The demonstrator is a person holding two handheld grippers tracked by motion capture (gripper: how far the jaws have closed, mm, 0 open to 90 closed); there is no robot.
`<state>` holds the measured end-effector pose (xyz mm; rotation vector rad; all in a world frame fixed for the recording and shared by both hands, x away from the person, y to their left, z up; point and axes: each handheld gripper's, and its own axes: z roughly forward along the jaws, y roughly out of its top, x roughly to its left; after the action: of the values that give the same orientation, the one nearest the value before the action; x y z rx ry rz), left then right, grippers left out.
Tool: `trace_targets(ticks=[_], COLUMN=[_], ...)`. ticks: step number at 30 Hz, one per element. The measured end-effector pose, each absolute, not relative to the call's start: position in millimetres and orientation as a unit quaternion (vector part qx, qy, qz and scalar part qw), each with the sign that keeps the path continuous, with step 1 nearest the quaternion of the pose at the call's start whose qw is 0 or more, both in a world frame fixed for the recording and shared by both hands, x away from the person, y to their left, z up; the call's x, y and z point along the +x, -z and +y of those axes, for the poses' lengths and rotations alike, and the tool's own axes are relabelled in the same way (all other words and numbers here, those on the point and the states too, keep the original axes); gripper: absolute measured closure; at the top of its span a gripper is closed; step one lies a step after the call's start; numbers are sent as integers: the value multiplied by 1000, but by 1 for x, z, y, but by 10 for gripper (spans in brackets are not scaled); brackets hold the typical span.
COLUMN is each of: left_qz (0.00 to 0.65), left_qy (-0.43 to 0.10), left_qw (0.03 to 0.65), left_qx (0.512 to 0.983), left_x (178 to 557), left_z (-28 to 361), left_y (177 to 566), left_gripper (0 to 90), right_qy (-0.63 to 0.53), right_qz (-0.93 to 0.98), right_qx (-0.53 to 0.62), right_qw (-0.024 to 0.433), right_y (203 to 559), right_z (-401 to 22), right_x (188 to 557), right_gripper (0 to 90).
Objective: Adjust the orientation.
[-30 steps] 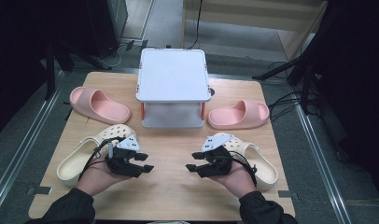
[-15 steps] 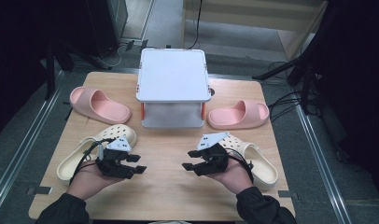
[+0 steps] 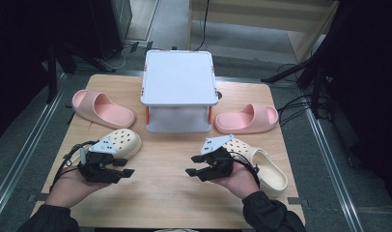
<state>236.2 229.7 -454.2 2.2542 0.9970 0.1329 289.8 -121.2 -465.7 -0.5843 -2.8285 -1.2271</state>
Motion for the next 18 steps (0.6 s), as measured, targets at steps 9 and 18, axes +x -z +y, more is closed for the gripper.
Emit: trace_targets(ticks=[9, 18], left_qz=[408, 451], left_qy=[-54, -64], left_qw=[318, 295], left_qx=[854, 840], left_x=[232, 230], left_z=[259, 290], left_y=[445, 445], left_gripper=[531, 539], right_qy=[385, 376], right_qz=[-904, -906], right_qx=[-186, -193], right_qw=[1, 0], right_y=[467, 469], right_z=[-121, -121], right_x=[290, 290], right_gripper=[506, 498])
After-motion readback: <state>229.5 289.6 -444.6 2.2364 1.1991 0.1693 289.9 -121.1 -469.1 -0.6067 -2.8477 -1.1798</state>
